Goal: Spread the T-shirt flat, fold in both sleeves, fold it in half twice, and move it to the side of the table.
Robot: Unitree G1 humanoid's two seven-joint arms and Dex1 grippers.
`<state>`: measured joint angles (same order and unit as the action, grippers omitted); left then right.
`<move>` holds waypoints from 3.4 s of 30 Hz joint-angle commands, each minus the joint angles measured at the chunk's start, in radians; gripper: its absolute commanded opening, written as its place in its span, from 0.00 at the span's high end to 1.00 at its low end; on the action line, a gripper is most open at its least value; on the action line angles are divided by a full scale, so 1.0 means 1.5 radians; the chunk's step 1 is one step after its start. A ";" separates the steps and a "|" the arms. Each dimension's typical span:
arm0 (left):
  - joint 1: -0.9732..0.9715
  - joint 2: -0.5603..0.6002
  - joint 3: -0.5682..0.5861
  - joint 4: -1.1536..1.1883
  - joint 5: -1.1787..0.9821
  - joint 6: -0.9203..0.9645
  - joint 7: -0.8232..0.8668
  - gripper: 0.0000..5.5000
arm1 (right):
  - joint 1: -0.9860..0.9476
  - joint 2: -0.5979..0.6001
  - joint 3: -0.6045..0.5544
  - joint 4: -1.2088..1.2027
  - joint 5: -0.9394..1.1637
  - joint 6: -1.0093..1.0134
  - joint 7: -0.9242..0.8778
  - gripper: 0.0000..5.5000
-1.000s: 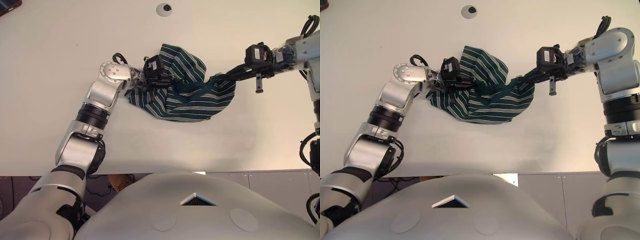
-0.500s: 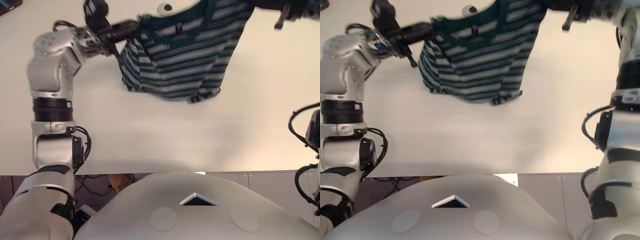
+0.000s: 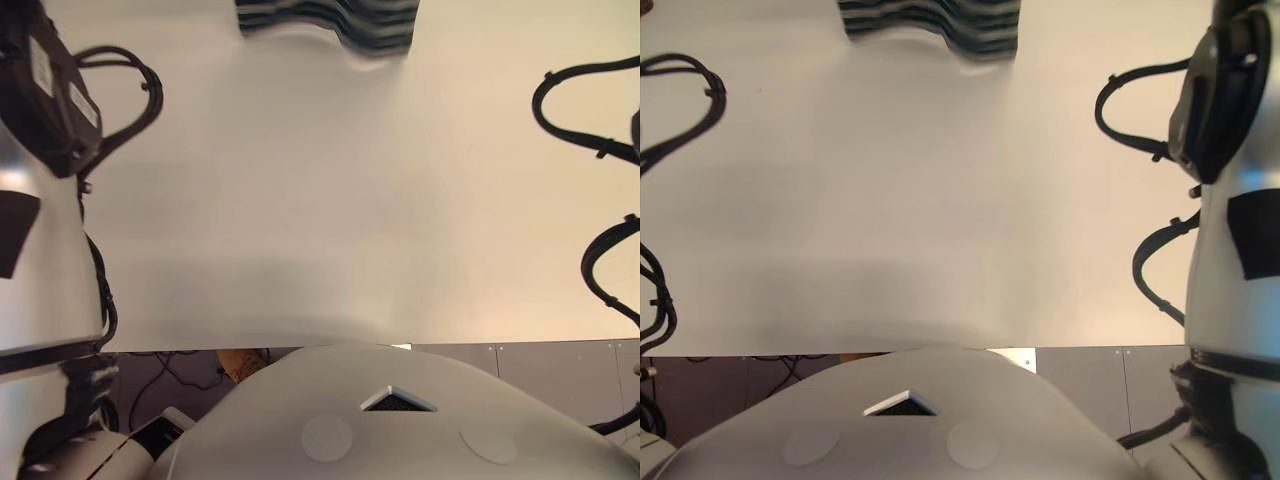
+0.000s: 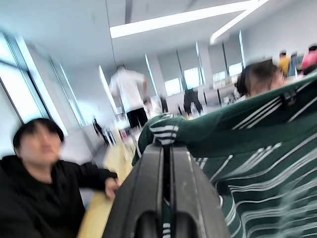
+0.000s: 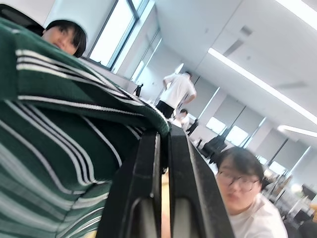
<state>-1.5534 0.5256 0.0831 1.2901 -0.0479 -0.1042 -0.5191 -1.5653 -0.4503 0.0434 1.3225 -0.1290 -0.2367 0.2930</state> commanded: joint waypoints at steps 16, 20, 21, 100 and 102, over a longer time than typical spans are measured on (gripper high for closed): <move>0.967 0.299 0.054 -1.307 -0.381 0.619 -0.428 1.00 | 0.777 -0.420 0.108 -1.014 0.304 0.271 0.880 1.00; 1.160 0.303 -0.035 -1.402 -0.190 0.572 -0.365 1.00 | 0.920 -0.406 0.079 -1.135 0.258 0.342 0.854 1.00; 1.196 0.305 -0.051 -1.414 -0.155 0.567 -0.351 1.00 | 0.950 -0.408 0.074 -1.157 0.250 0.352 0.849 1.00; 0.977 -0.044 -0.087 -1.111 -0.380 0.755 0.023 0.99 | 0.458 0.146 -0.065 -0.099 0.099 0.169 0.030 0.78; 0.983 -0.033 -0.149 -1.094 -0.329 0.736 0.030 0.95 | 0.464 0.125 -0.124 -0.144 0.159 0.237 0.037 0.76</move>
<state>-0.0812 0.4493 -0.0606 -0.3740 -0.6134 1.0230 -0.4824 -0.8514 -0.2156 -0.0651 1.1751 0.0285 0.0227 0.3430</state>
